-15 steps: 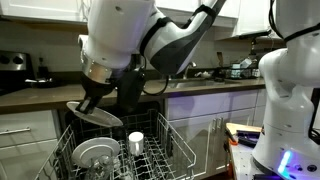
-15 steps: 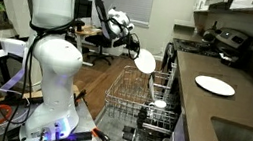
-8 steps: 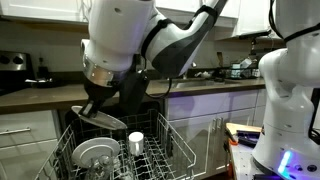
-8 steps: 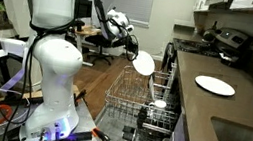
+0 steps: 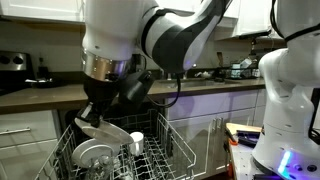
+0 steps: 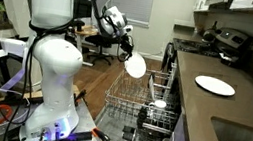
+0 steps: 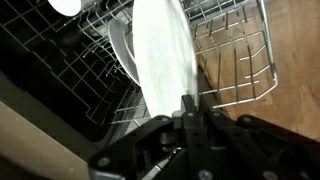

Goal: Take the white plate on the top and put it behind the white cup in the dishwasher

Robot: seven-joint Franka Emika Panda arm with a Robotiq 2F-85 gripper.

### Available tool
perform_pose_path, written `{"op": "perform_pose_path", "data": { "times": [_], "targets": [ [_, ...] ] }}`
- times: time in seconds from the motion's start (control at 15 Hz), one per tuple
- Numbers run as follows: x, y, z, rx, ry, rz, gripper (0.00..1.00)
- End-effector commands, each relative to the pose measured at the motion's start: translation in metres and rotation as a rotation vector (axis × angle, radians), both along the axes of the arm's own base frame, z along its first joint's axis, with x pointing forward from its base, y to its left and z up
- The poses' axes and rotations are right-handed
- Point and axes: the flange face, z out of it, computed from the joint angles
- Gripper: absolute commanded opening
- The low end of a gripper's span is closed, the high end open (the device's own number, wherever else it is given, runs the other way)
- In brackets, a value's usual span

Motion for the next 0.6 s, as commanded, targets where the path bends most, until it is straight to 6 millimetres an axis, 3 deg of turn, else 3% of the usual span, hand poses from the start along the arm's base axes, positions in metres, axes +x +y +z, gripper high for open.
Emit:
{"op": "perform_pose_path", "data": {
  "times": [0.0,0.13,0.2,0.53],
  "targets": [
    [-0.018,-0.006,0.014,0.001,0.064,0.032,0.05],
    [-0.024,-0.009,0.013,0.001,0.102,0.050,0.05],
    [-0.012,-0.004,0.001,0.012,0.088,0.020,0.05],
    [-0.013,-0.007,-0.006,0.007,0.106,0.017,0.06]
  ]
}}
